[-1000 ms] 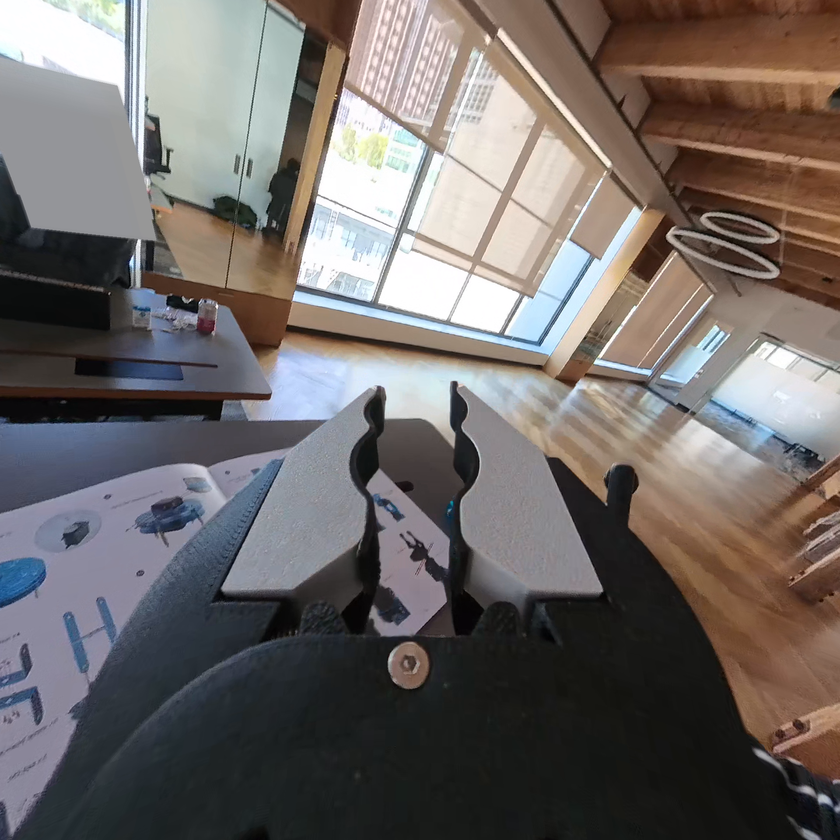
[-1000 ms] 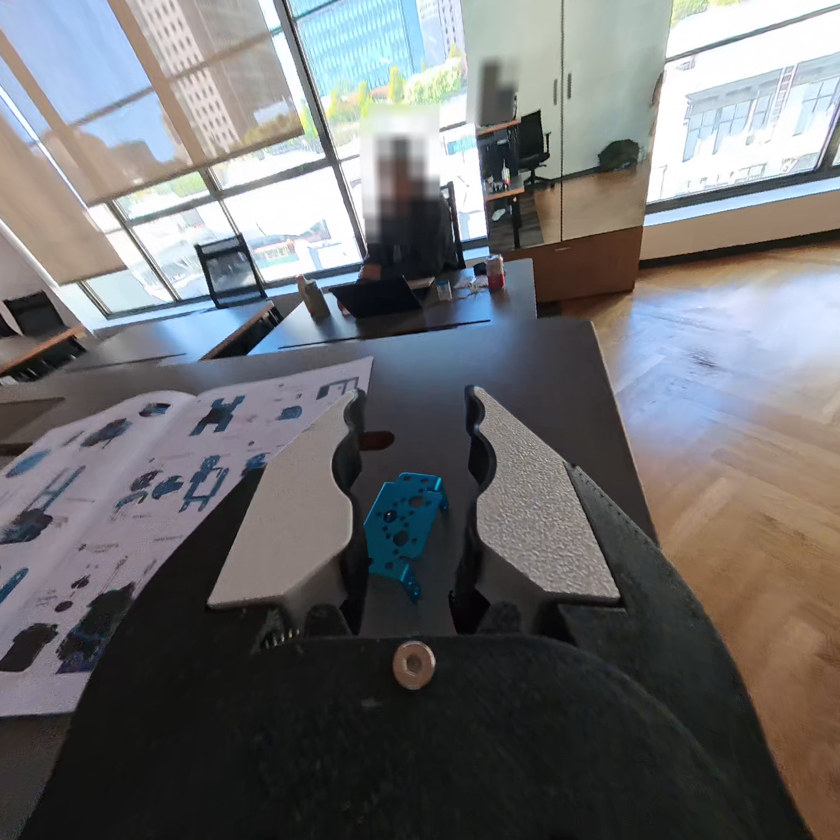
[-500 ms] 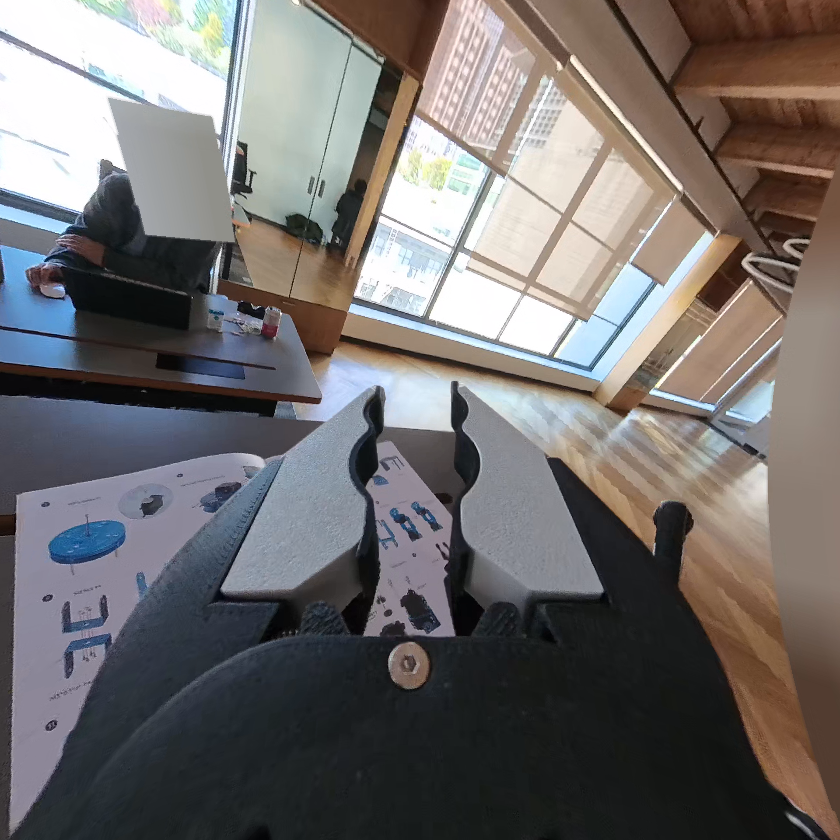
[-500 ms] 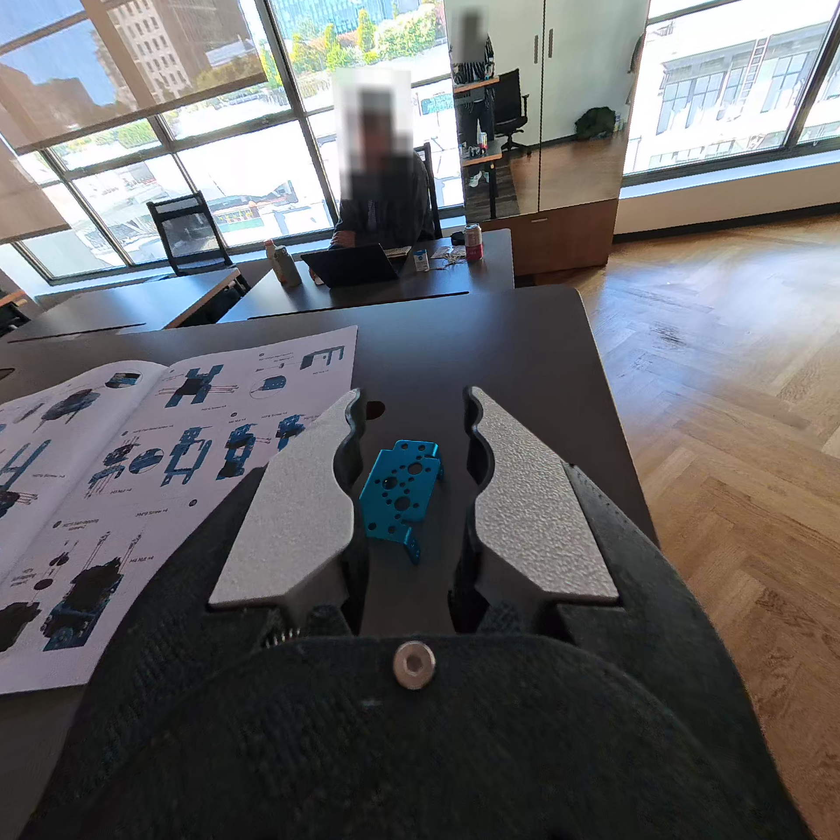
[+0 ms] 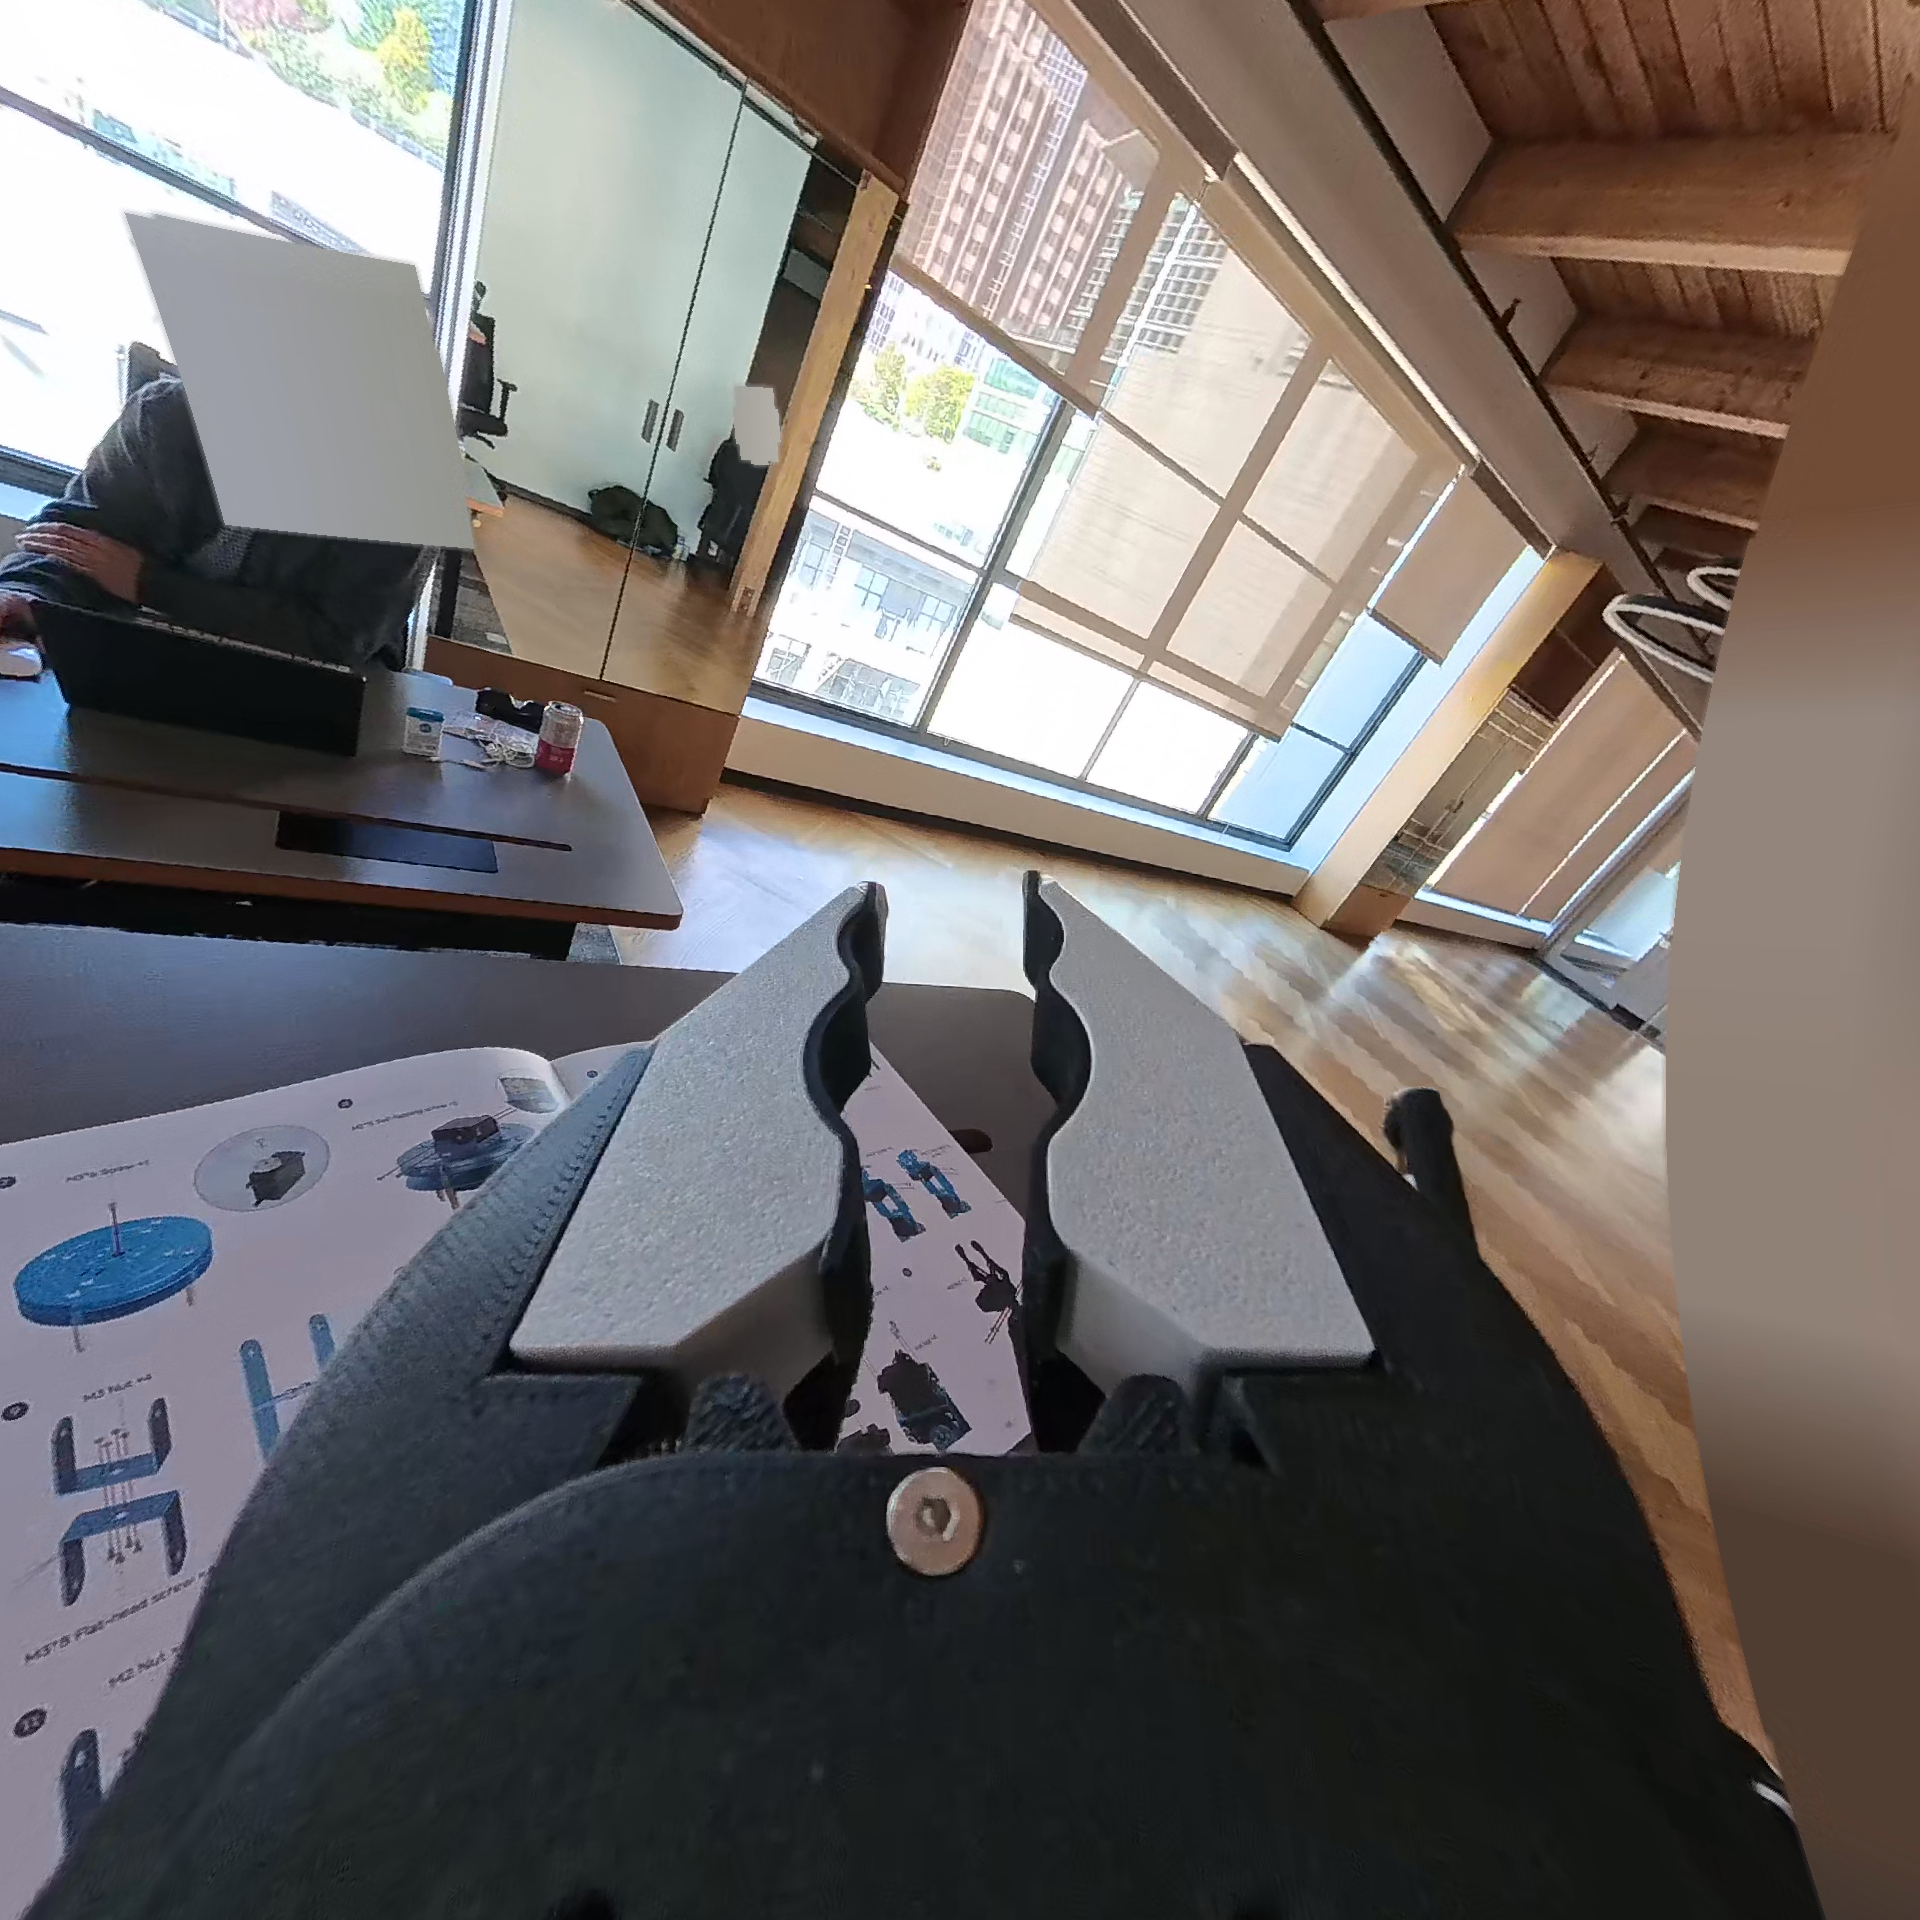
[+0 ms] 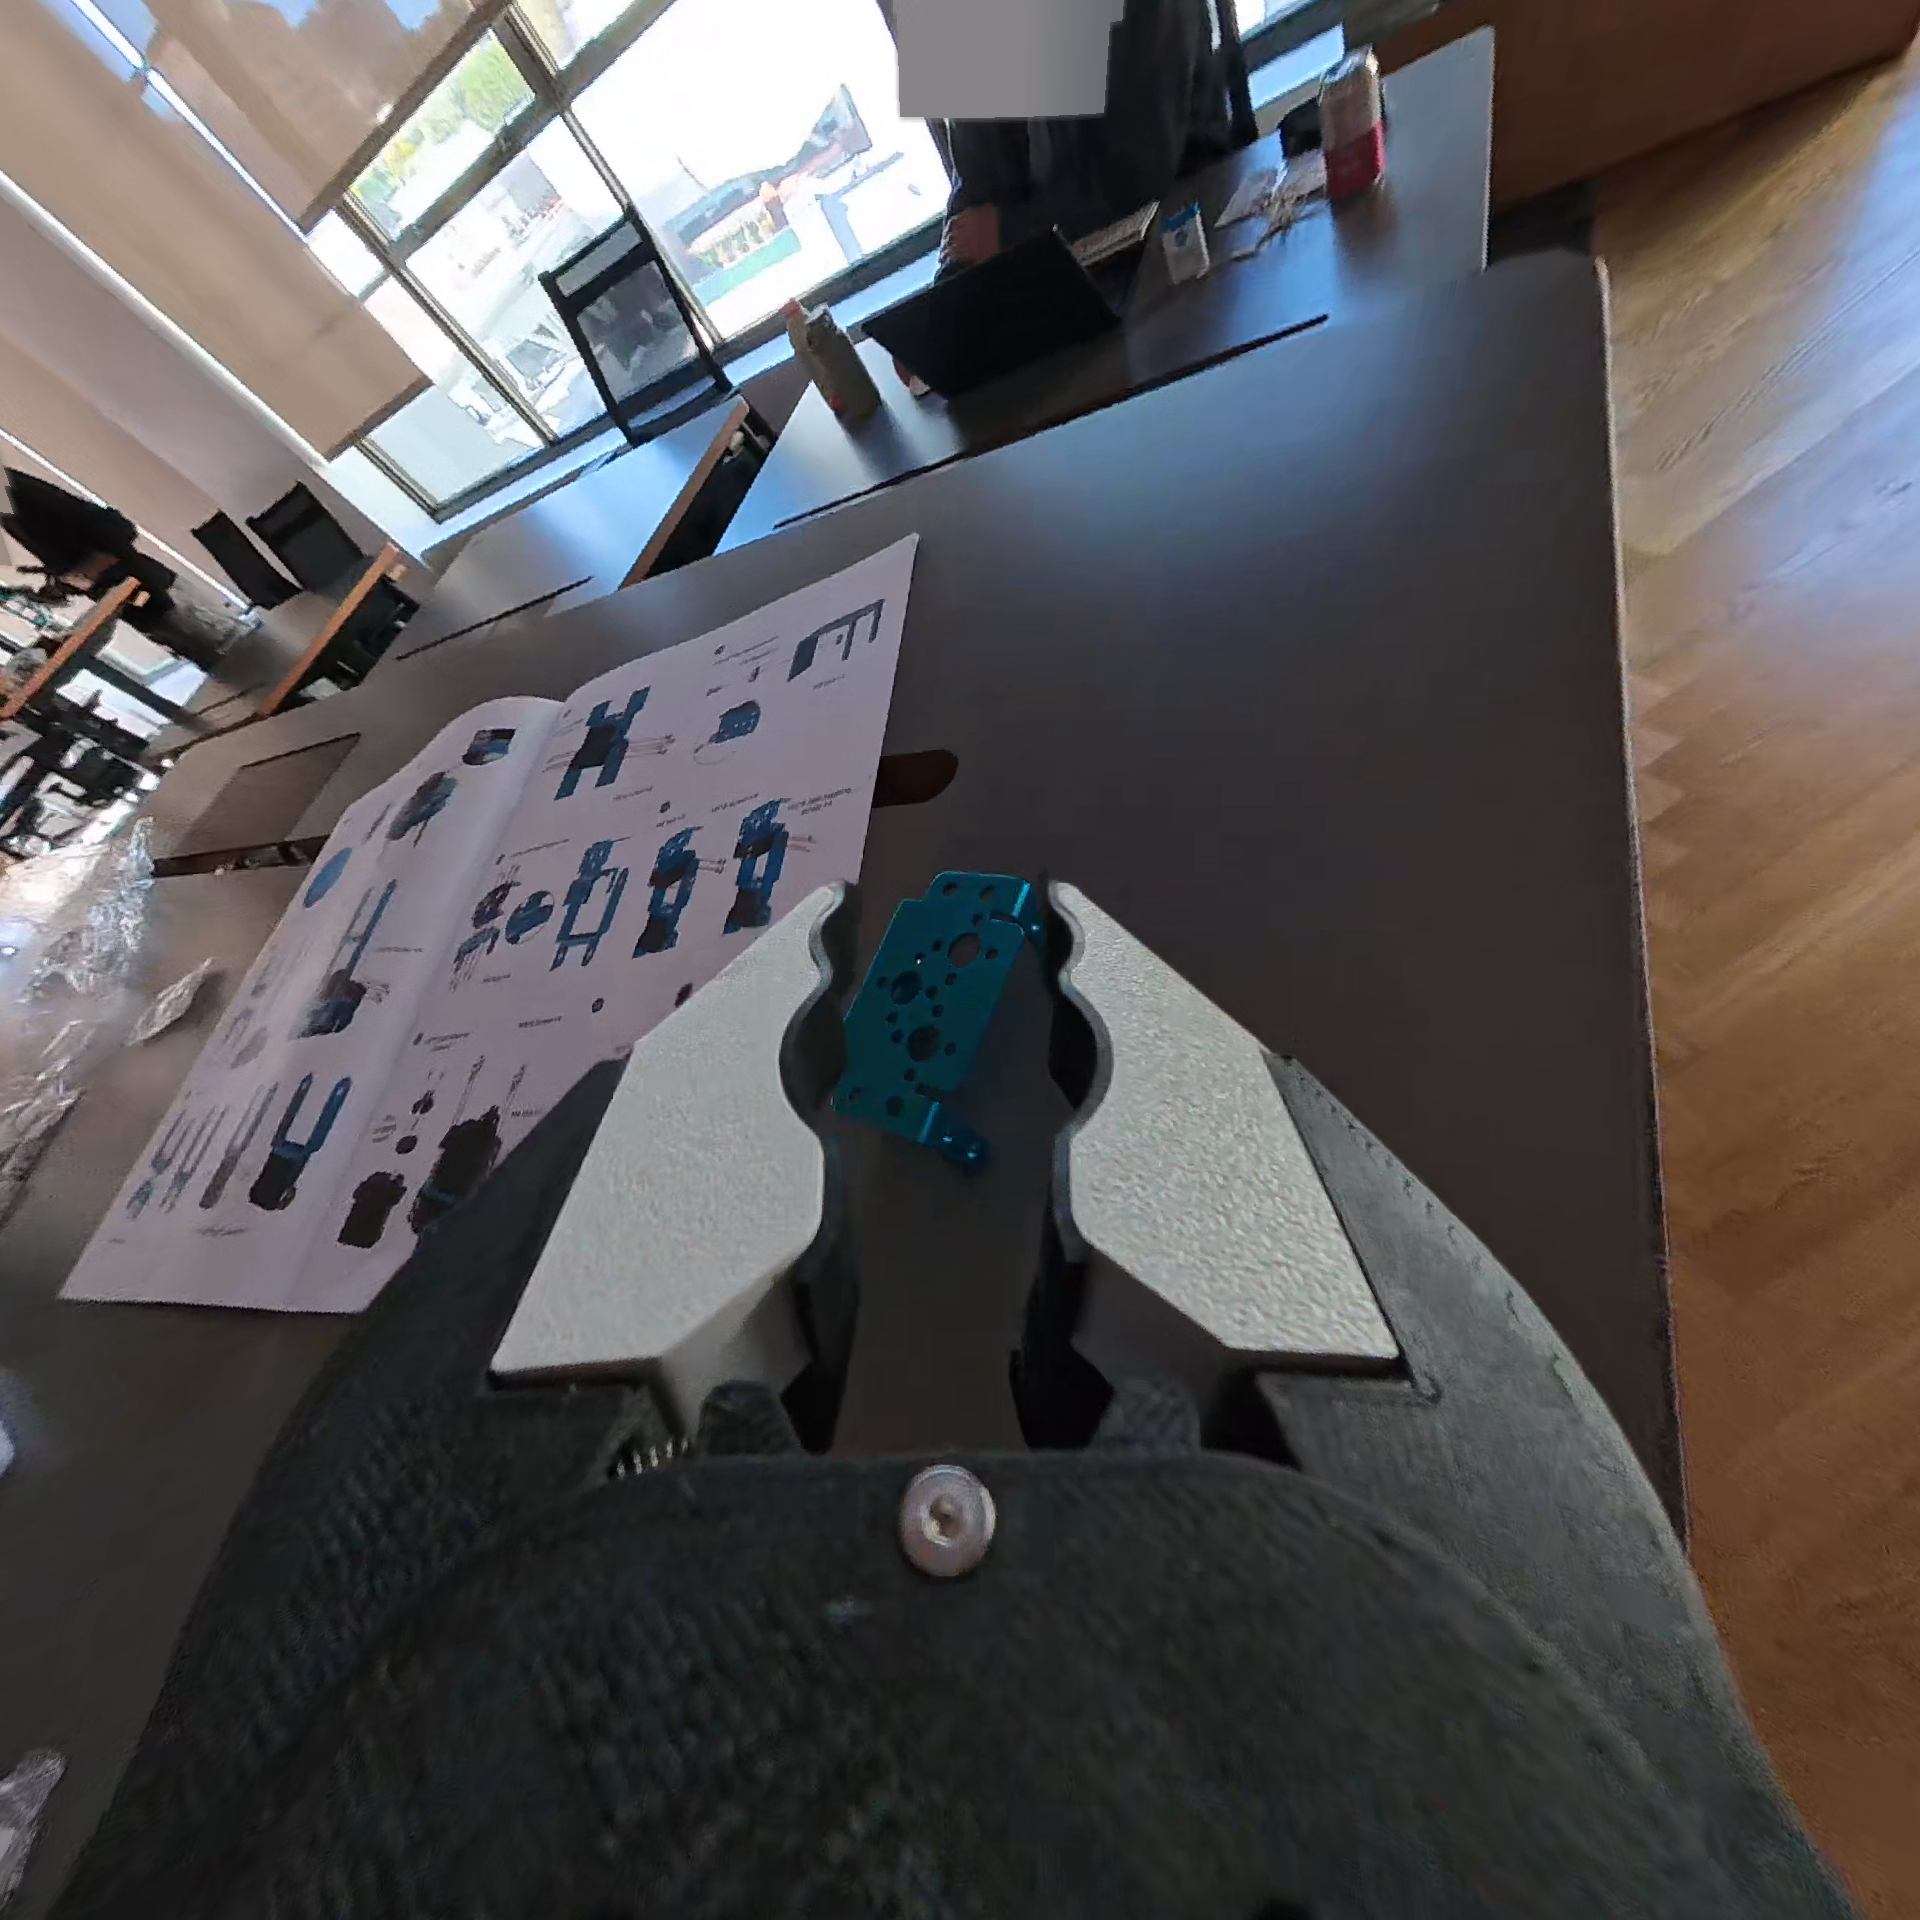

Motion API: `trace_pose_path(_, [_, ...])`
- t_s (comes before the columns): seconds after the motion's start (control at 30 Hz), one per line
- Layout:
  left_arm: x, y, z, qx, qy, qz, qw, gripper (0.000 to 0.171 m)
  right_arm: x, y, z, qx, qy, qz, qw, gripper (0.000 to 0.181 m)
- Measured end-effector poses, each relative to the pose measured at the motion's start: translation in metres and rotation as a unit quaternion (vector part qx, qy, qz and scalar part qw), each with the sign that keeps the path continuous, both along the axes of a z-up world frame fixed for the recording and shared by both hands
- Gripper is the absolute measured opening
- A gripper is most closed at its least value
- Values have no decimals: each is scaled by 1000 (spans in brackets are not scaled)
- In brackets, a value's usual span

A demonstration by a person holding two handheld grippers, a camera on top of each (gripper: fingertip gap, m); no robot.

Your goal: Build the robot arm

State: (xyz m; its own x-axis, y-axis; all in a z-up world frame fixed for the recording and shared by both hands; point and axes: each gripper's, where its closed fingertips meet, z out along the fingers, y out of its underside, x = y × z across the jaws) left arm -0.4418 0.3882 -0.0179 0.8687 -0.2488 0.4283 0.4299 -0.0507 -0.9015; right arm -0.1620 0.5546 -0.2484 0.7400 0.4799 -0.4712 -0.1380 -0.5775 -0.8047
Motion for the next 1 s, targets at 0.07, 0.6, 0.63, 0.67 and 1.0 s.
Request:
trace_pose_path(0.07, [2, 0, 1, 1, 2, 0, 1000, 25, -3, -3, -7, -20, -6, 17, 1000, 32])
trace_pose_path(0.6, [12, -2, 4, 1, 20, -11, 1000, 25, -12, -20, -18, -140, 92, 81, 983, 20])
trace_pose_path(0.63, [13, -2, 5, 1, 20, -13, 1000, 25, -14, -21, -19, -147, 99, 88, 980, 20])
trace_pose_path(0.67, [14, -3, 6, 3, 20, -16, 1000, 25, -17, -22, -19, -155, 107, 97, 977, 18])
trace_pose_path(1.0, [12, -9, 13, 17, 21, -17, 999, 25, -31, -33, 0, -205, 254, 154, 933, 0])
